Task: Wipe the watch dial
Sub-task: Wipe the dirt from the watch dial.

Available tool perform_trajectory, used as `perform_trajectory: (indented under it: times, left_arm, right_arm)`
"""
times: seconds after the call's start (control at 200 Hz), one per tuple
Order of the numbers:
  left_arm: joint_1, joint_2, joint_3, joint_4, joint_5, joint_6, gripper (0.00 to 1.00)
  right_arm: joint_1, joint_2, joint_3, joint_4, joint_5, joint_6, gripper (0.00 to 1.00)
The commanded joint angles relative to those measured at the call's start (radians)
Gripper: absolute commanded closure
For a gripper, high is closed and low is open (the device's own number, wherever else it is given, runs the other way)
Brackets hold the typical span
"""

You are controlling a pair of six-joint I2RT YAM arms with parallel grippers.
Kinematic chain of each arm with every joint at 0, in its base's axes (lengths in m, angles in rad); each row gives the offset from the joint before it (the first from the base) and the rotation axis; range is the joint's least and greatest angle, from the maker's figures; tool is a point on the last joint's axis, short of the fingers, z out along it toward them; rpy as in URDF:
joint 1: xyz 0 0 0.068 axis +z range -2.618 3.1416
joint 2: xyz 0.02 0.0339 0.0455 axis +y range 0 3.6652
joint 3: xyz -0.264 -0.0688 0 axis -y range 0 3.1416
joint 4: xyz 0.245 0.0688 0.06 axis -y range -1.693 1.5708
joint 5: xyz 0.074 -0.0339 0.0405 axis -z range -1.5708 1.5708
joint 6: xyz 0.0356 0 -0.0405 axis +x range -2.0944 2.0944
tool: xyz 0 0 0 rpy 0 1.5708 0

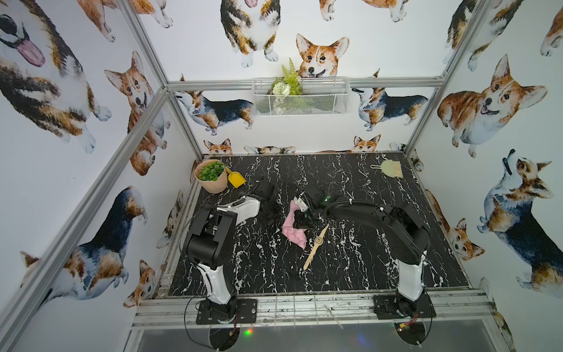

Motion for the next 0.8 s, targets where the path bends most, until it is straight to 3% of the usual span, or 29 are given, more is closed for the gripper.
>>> perform_trajectory:
  times: [0.0, 0.17, 0.536, 0.796]
  left_arm:
    - [-0.001, 0.018, -0.02, -0.162, -0.06, -0.015, 1.0]
    - [-0.002, 0.013, -0.016, -0.168, -0.065, -0.015, 1.0]
    - [-0.001, 0.014, -0.026, -0.16, -0.07, -0.016, 1.0]
    - [-0.002, 0.01, -0.029, -0.164, -0.076, -0.009, 1.0]
  right_arm:
    - [0.011, 0.058, 0.034, 0.013, -0.042, 0.043, 1.0]
    - [0.038, 0.097, 0.031, -0.004, -0.063, 0.029, 1.0]
    - [0.009, -0.024, -0.152, -0.012, -0.014, -0.015, 1.0]
    - [0.004, -0.063, -0.1, -0.026, 0.007, -0.016, 1.0]
